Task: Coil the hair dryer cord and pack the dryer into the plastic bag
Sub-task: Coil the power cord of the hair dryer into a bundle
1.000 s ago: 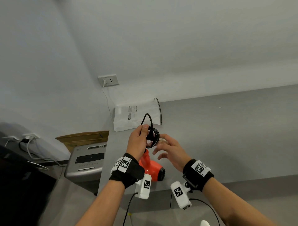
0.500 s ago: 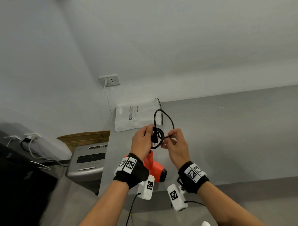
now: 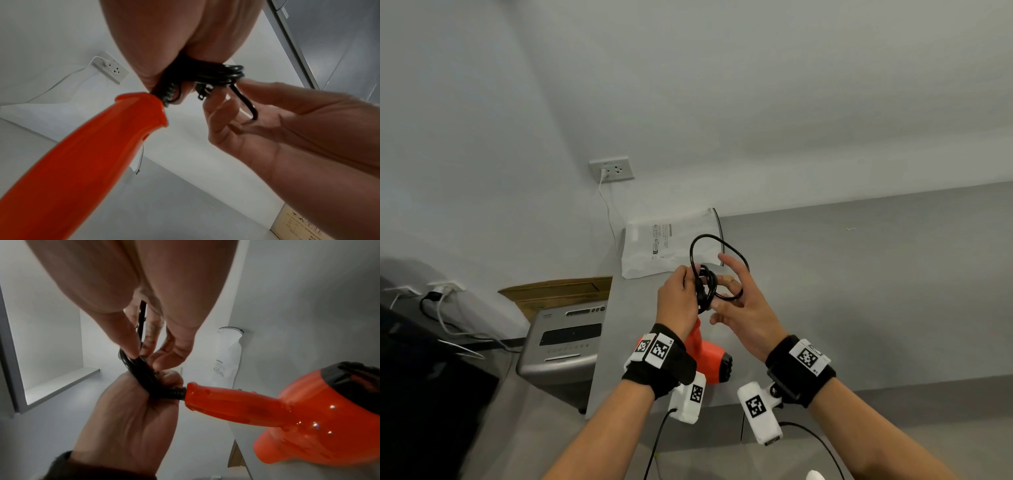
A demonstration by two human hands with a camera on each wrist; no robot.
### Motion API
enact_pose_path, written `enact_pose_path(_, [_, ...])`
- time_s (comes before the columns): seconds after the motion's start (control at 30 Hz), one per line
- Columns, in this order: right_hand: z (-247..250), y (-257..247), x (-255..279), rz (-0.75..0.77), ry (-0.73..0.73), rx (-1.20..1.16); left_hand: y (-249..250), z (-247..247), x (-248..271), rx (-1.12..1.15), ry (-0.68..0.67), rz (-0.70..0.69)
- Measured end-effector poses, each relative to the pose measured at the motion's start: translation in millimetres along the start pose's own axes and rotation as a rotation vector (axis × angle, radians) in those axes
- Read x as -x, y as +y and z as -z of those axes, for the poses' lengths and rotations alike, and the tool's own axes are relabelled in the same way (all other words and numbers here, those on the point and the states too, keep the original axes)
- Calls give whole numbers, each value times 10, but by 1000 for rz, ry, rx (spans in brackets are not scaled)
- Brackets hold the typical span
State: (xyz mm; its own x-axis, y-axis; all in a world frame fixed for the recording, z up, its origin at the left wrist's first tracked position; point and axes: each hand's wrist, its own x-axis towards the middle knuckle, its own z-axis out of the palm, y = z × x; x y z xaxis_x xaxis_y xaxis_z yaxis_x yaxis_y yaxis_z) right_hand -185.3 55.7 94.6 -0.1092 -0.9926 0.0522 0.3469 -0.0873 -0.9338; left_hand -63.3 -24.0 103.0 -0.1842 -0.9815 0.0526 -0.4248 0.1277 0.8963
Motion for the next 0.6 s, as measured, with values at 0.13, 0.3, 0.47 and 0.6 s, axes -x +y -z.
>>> enact_pose_path(0.13, [-1, -47, -14, 38, -31, 181, -14, -19, 9, 46, -11, 8])
enact_pose_path(0.3, [-13, -60, -29, 63, -9, 300, -55, -50, -5, 73, -33, 10])
enact_pose_path(0.47, [-21, -61, 3, 88, -110, 426, -92, -39, -54, 92, -14, 71])
enact_pose_path(0.6, [-21, -44, 3, 126, -72, 478, -45, -16, -31, 93, -19, 63])
